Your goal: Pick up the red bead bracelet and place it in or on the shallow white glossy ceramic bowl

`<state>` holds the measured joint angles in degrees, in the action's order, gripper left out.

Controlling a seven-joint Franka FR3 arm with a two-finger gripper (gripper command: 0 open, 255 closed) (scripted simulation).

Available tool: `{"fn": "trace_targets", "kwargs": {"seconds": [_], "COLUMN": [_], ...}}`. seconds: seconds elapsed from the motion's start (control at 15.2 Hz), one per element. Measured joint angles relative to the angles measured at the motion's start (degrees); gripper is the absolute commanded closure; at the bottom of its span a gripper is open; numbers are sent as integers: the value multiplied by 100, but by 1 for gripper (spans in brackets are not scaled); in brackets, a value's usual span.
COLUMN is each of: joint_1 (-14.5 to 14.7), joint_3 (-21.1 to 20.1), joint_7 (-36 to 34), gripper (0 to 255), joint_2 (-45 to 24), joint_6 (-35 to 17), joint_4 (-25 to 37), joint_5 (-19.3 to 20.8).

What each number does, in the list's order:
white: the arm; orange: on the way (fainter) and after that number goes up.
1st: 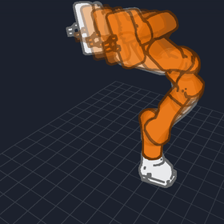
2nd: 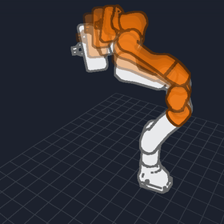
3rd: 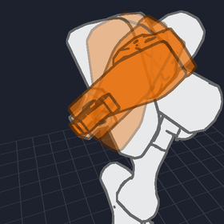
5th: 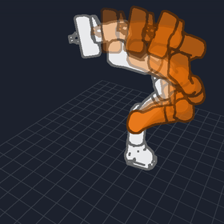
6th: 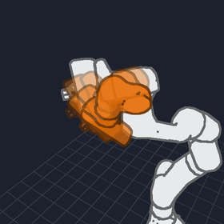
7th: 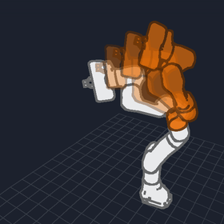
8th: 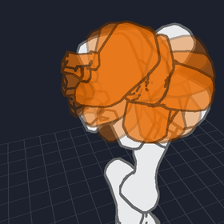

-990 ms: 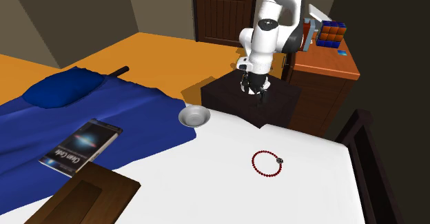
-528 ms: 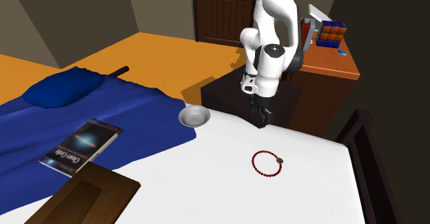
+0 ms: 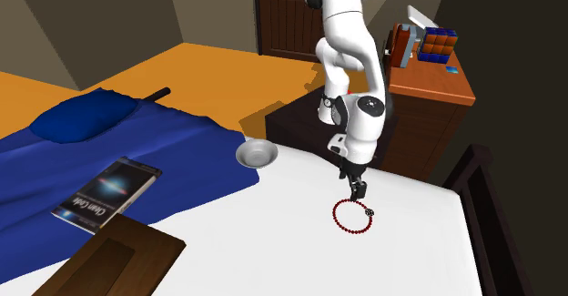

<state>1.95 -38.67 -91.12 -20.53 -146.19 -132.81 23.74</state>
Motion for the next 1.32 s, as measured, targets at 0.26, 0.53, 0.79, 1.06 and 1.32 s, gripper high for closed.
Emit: {"fn": "trace_targets", "kwargs": {"seconds": [0.26,0.53,0.79,1.06,1.32], "joint_1": [343,555,620,622,616], "joint_3": [344,624,706,711,686], "joint_7": [-445,-664,-730,-733,-732], "gripper": [0,0,0,255,255], "joint_2": [-435,-759,-848,-853,-801], "joint_6": [-157,-356,-421,-424,-451], "joint_4": [212,306,327,328,332], "joint_5": [407,722,814,819,813]}}
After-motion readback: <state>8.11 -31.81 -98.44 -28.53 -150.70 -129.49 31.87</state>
